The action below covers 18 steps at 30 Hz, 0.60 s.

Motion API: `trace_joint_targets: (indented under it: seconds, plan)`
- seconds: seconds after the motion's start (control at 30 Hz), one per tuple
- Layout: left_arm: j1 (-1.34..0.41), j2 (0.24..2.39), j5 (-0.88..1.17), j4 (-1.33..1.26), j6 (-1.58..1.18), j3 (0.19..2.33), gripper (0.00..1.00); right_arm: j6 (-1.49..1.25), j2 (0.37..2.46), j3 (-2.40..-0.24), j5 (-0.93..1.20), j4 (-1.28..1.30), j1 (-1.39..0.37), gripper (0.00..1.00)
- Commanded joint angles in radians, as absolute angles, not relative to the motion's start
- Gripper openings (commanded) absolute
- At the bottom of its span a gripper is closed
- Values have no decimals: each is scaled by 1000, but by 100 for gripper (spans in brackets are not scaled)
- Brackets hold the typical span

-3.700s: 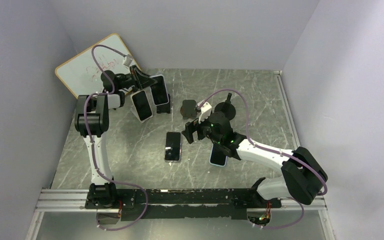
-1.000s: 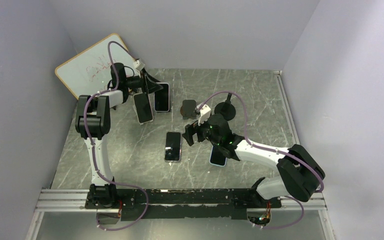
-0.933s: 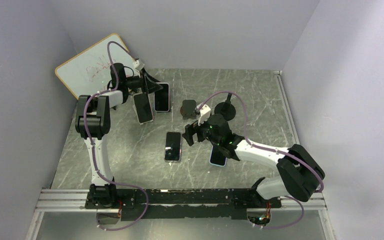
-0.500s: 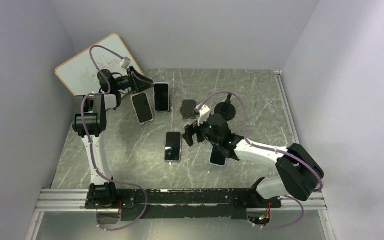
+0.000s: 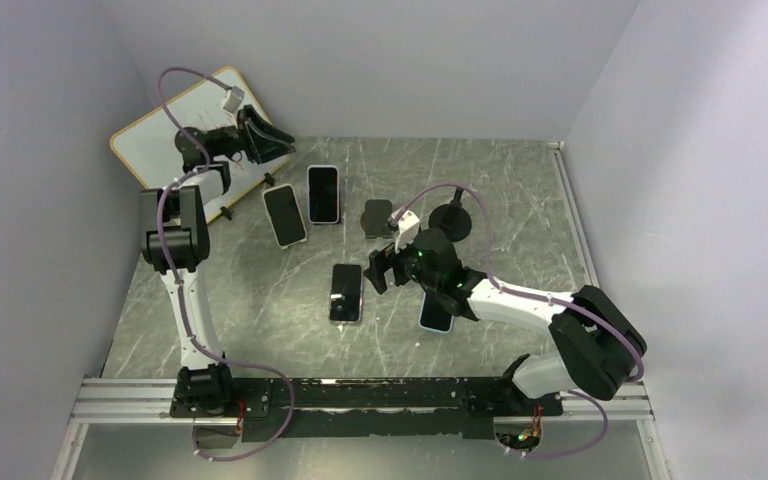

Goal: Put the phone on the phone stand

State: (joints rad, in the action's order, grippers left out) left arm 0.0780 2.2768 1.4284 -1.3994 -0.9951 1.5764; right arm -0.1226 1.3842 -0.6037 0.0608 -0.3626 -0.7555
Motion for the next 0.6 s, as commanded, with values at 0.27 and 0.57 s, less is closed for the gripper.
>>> trace_joint_targets:
  seconds: [0.27, 0.57]
  plan:
    - [62, 2114, 1066, 155, 231, 2039, 40, -115, 1401, -604, 67, -396, -750, 100]
    - [12, 2340, 1086, 685, 457, 2540, 53, -106, 1402, -613, 80, -363, -744, 100]
